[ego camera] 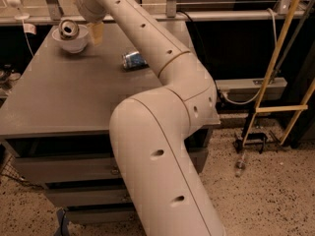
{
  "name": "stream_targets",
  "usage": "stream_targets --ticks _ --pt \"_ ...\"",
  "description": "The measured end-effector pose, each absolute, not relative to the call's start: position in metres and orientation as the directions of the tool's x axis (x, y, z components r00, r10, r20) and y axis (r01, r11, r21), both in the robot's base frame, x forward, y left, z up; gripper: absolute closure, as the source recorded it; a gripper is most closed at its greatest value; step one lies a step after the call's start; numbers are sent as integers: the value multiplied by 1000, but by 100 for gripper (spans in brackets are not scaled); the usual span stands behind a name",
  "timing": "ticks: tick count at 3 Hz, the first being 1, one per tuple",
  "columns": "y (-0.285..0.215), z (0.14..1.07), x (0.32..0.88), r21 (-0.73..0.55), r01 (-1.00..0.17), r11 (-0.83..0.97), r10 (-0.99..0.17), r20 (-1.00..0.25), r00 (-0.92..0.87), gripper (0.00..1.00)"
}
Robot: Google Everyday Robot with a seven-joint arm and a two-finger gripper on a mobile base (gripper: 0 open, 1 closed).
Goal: Place 7up can into white bowl
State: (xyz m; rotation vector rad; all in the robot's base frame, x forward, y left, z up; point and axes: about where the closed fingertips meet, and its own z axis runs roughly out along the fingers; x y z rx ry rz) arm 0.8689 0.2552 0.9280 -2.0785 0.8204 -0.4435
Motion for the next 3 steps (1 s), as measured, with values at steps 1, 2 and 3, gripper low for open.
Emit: stream_targets --ticks 1,2,3 --pt "253 928 867 -804 -401 -440 -692 19 721 0" --pt "249 927 863 -789 -419 -450 -698 19 715 0" --pt "219 931 865 -791 -473 -389 -746 -30 665 0"
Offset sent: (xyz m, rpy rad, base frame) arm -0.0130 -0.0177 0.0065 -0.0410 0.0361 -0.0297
